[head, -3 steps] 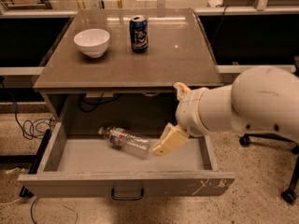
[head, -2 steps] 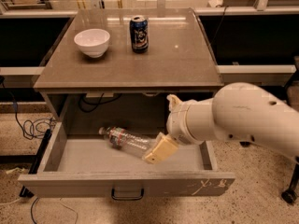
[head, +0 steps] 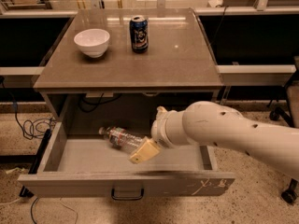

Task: Pick water bottle from top drawer and place on counter

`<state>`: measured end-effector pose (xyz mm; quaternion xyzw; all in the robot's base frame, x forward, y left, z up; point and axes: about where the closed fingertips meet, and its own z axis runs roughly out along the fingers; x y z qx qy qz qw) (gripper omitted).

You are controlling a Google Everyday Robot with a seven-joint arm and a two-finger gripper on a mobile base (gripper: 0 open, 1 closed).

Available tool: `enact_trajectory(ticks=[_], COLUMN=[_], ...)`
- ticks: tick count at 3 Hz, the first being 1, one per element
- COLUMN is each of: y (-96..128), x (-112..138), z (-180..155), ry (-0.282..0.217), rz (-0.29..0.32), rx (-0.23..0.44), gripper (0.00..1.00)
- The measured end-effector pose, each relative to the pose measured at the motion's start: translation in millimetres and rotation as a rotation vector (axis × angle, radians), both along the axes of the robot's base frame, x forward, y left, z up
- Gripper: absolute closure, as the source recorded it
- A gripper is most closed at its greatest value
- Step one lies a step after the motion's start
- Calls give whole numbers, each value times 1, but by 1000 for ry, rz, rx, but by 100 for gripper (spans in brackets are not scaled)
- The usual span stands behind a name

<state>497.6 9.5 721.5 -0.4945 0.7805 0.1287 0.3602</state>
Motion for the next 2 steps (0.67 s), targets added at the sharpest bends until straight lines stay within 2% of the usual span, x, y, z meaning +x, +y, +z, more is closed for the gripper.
enact_trajectory(ticks=[2], y=[19], x=[10], z=[-16], ry=[2], rz=[29], rx=[-19], gripper=[0])
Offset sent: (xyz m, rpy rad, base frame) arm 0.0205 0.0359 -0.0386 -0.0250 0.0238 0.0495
